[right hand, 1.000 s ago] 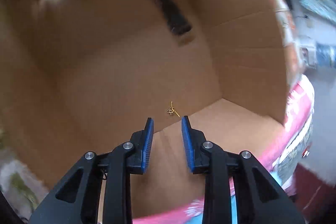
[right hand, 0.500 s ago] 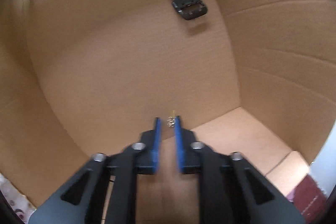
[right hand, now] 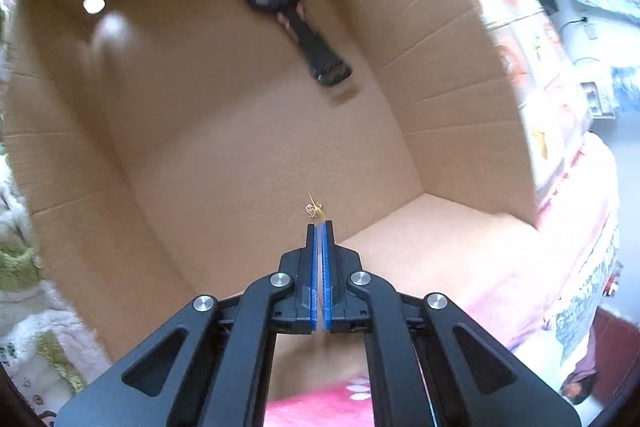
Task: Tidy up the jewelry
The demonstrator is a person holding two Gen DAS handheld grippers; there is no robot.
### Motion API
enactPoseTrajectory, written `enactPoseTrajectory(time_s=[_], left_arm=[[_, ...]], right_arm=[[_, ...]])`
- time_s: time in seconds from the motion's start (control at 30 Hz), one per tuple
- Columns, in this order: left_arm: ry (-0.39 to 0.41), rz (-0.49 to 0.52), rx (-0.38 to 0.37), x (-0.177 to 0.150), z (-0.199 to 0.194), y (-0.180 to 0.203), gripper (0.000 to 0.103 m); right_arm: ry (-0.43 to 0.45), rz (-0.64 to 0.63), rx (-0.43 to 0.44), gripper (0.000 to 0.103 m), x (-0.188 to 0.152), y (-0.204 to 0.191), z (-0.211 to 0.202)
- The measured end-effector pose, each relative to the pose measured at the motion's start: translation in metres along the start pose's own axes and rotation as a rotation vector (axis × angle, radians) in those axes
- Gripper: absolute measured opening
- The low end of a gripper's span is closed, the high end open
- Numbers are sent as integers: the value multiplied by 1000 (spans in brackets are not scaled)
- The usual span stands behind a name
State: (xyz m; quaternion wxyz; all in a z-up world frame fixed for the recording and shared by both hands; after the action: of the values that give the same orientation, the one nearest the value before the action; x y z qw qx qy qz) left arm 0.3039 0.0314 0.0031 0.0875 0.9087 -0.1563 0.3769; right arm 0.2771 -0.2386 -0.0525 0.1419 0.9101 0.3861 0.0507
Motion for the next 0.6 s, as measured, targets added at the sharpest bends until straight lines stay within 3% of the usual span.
enactPoseTrajectory(time_s=[0.23,0.4,0.5,0.6], left_arm=[[0,-14,3,-1,-4,-2,67],[-2,-13,2,-1,-4,0,67],[-4,-18,-9,-1,-3,2,67],[-11,-16,-15,-1,0,6,67]], right_arm=[[177,27,11,2,-25,-24,-60],[87,57,14,5,-6,-1,-10],[11,45,24,25,12,4,19],[-89,26,1,26,19,9,56]])
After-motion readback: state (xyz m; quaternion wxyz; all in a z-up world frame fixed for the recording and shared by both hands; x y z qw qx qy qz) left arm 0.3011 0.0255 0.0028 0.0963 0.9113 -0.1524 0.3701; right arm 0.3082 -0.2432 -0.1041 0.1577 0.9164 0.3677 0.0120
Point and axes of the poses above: each gripper's, at about its wrist camera, not at the fingertips, and z roughly the way its jaws point, y to its right, x to its top, the point moved 8 cm from there along z, roughly the way its jaws point, and after that the axes turned 6 degrees about -x, right-handed, at the moved point
